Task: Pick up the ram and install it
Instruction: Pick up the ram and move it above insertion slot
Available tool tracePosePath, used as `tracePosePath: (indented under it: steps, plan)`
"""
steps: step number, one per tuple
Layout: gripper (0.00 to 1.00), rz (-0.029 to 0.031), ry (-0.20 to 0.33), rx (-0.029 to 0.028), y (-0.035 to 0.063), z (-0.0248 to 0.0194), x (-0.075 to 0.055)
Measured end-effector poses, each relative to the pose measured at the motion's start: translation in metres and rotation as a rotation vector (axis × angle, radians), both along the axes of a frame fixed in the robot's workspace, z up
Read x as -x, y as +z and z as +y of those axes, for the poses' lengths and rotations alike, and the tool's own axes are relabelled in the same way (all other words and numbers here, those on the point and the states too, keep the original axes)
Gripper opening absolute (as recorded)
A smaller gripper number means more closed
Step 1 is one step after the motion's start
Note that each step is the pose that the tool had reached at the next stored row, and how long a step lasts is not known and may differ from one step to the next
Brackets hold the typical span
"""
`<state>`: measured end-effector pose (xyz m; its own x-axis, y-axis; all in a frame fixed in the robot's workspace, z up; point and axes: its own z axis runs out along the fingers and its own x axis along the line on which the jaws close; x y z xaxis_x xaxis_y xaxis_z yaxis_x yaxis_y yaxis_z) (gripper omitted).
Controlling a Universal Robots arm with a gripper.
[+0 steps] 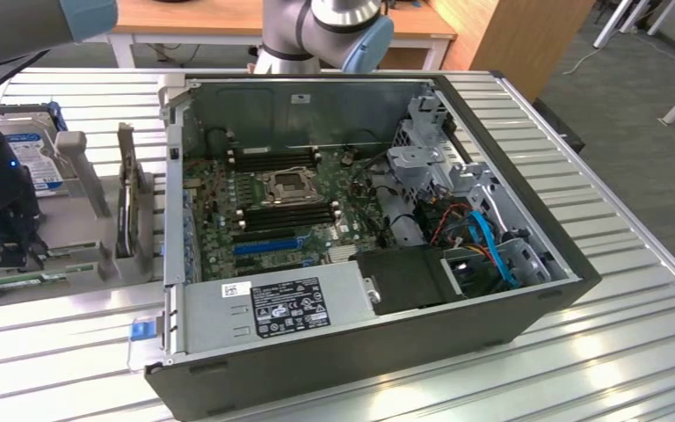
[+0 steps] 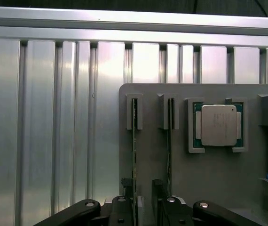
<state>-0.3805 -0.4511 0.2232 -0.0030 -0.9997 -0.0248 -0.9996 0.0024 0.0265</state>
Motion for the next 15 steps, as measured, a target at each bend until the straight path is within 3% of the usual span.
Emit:
tracePosePath:
  steps: [15]
  plan:
    - [0.3, 0.0001, 0.0, 0.0, -0.0055, -0.0001, 0.0]
